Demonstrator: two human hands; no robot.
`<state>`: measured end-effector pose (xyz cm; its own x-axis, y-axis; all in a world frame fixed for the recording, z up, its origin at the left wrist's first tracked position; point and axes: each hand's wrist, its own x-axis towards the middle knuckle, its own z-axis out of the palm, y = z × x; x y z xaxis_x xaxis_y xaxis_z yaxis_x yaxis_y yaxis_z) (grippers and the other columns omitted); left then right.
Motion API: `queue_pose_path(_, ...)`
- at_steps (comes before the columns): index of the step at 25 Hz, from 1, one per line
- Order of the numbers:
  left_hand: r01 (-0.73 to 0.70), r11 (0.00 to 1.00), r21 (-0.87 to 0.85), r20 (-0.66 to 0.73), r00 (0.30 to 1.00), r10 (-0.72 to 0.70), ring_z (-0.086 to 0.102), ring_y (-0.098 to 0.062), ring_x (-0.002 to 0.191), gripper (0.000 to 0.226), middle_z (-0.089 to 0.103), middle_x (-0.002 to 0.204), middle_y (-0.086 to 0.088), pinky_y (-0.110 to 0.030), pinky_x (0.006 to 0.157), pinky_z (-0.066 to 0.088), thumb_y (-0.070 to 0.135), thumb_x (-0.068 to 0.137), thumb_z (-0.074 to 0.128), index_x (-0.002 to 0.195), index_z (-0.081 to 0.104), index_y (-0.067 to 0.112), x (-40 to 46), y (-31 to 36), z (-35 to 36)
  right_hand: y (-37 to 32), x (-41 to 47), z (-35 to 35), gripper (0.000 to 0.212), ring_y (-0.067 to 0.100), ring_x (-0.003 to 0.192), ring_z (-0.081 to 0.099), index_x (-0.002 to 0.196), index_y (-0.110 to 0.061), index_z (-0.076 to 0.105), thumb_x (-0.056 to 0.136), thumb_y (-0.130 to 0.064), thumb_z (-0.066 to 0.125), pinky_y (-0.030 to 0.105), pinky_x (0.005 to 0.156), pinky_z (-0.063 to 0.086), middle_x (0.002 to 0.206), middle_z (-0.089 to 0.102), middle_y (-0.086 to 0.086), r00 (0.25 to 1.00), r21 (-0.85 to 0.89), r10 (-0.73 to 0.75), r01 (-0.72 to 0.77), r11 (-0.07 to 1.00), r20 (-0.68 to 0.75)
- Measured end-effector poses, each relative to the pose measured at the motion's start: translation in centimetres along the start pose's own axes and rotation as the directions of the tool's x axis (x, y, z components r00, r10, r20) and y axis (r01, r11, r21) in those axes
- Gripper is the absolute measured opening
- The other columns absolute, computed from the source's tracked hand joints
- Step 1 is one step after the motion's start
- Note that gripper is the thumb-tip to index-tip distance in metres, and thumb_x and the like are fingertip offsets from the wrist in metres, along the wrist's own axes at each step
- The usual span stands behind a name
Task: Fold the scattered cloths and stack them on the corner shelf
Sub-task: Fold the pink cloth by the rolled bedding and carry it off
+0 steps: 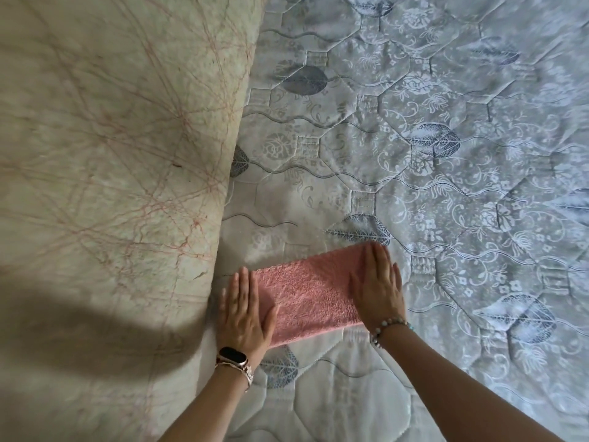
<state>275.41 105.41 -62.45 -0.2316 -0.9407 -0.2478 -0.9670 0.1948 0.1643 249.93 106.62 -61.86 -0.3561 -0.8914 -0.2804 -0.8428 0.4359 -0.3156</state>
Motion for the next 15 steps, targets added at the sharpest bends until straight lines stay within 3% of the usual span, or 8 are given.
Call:
queue_pose_path(2, -0.128, 0.991, -0.030, 0.006, 0.992, 0.128, 0.019, -0.023, 0.146, 0.064, 0.020, 0.159, -0.009, -0.043, 0.119, 0.011, 0.048, 0.100, 0.016, 0.150, 0.028, 0.010, -0.4, 2.1, 0.2, -1.0, -0.2, -0.8, 0.064, 0.034, 0.133, 0.038, 0.148, -0.009, 0.031, 0.094, -0.035, 0.052, 0.049, 0.110, 0.034, 0.145, 0.039, 0.015, 0.982, 0.119, 0.187, -0.183, 0.976, -0.025)
queue_pose_path(4, -0.253, 0.967, -0.026, 0.042, 0.966, 0.254, 0.026, -0.022, 0.145, 0.060, 0.020, 0.160, -0.005, -0.044, 0.115, 0.018, 0.045, 0.101, 0.019, 0.150, 0.031, 0.014, -0.7, 4.6, 0.6, -1.7, 0.1, -1.5, 0.071, 0.036, 0.127, 0.039, 0.145, -0.008, 0.032, 0.088, -0.041, 0.060, 0.052, 0.107, 0.037, 0.138, 0.040, 0.019, 0.939, 0.153, 0.343, -0.344, 0.926, 0.036)
queue_pose_path(7, -0.268, 0.963, -0.008, 0.082, 0.960, 0.268, 0.024, -0.024, 0.146, 0.065, 0.022, 0.160, -0.006, -0.046, 0.115, 0.020, 0.050, 0.097, 0.030, 0.150, 0.030, 0.013, 0.3, 6.1, 1.2, -2.3, 1.1, -2.5, 0.081, 0.038, 0.117, 0.049, 0.136, -0.006, 0.034, 0.077, -0.048, 0.071, 0.050, 0.100, 0.043, 0.126, 0.049, 0.020, 0.802, 0.265, 0.563, -0.597, 0.757, 0.199)
queue_pose_path(9, -0.253, 0.967, 0.026, 0.093, 0.964, 0.249, 0.019, -0.025, 0.147, 0.070, 0.020, 0.160, -0.007, -0.047, 0.116, 0.017, 0.053, 0.095, 0.031, 0.151, 0.027, 0.012, 0.6, 6.0, 1.4, -2.0, 1.5, -3.8, 0.063, 0.031, 0.094, 0.059, 0.118, -0.007, 0.050, 0.075, -0.047, 0.072, 0.042, 0.084, 0.051, 0.100, 0.061, 0.011, 0.755, 0.319, 0.580, -0.655, 0.685, 0.307)
queue_pose_path(11, -0.263, 0.965, 0.023, 0.131, 0.957, 0.258, 0.022, -0.025, 0.147, 0.073, 0.021, 0.160, -0.007, -0.045, 0.115, 0.018, 0.056, 0.093, 0.032, 0.151, 0.028, 0.012, 0.6, 5.7, 1.3, -1.5, 1.1, -5.4, 0.041, 0.022, 0.071, 0.055, 0.096, -0.005, 0.064, 0.079, -0.041, 0.071, 0.028, 0.062, 0.044, 0.076, 0.059, 0.005, 0.747, 0.363, 0.513, -0.658, 0.659, 0.423)
queue_pose_path(15, -0.241, 0.969, 0.048, 0.200, 0.953, 0.227, 0.020, -0.021, 0.147, 0.088, 0.021, 0.161, -0.001, -0.045, 0.110, 0.026, 0.070, 0.080, 0.030, 0.151, 0.026, 0.018, 1.4, 5.8, 0.5, -3.1, 0.2, -8.0, 0.023, 0.023, 0.068, 0.052, 0.072, -0.011, 0.062, 0.077, -0.032, 0.072, 0.029, 0.058, 0.038, 0.063, 0.055, 0.002, 0.854, 0.383, 0.347, -0.491, 0.782, 0.387)
